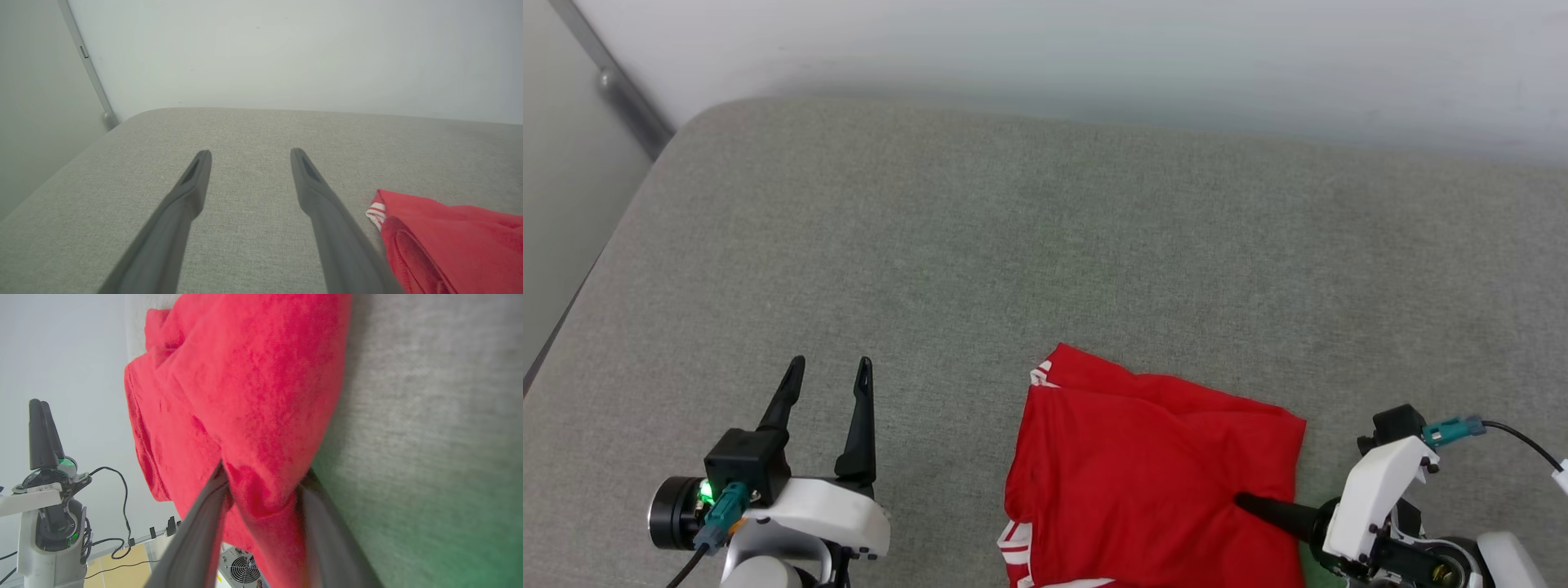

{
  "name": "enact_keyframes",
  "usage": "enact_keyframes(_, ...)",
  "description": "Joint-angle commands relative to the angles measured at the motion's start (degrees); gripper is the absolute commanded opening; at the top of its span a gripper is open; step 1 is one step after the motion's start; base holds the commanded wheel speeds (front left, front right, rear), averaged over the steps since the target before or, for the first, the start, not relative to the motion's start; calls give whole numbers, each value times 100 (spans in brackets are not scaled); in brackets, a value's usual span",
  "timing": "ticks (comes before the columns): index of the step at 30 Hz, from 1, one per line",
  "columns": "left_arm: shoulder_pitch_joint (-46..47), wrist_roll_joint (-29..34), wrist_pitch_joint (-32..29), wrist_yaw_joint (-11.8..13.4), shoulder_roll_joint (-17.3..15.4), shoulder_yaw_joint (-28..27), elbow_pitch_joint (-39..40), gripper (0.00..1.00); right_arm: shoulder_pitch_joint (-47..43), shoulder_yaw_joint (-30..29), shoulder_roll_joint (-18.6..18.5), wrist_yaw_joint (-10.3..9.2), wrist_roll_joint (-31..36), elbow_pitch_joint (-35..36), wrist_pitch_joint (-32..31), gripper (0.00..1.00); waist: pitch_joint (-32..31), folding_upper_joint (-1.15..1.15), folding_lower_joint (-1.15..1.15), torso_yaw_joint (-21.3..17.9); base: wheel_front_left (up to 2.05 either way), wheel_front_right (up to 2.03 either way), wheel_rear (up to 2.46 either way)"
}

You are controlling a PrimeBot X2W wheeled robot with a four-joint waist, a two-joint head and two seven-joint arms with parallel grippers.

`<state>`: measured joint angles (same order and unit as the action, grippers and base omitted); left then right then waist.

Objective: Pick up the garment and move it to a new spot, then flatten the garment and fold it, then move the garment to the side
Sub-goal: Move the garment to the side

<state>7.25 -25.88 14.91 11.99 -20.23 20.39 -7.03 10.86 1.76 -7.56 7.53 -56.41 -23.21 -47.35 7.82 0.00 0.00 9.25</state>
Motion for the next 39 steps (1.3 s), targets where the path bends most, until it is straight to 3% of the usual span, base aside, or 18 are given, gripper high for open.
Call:
enact_keyframes(1, -73, 42, 39, -28, 27, -13, -21, 100, -5, 137, -109, -5, 16, 33, 145, 0, -119, 0, 0, -49, 0, 0, 0)
enact_keyframes(6, -230, 80, 40, -68, -2, -9, -82, 100, -46, 626, -559, -5, 385, 262, 668, 0, -459, 0, 0, -300, 0, 0, 0)
enact_keyframes(8, -337, 71, 40, -53, -15, -46, -60, 100, 12, 1016, -961, -6, 1054, 236, 903, 0, -624, 0, 0, -594, 0, 0, 0)
enact_keyframes(14, -450, 98, 34, -30, 13, -75, 64, 100, 242, 1241, -1378, -6, 1944, 34, 1056, 0, -692, 0, 0, -1181, 0, 0, 0)
enact_keyframes(20, -291, 180, 33, -41, 33, -81, 296, 100, 679, 1110, -1418, -6, 2694, -203, 1399, 0, -367, 0, 0, -1956, 0, 0, 0)
enact_keyframes(28, 532, 417, -59, -223, -122, 6, 674, 100, 1646, 246, -1314, -6, 3488, -737, 2221, 0, 828, 0, 0, -2444, 0, 0, 0)
enact_keyframes(39, 1772, 818, -364, -524, -377, 205, 1175, 100, 2904, -1859, -1678, -7, 4761, -1536, 3168, 0, 2427, 0, 0, -2349, 0, 0, 0)
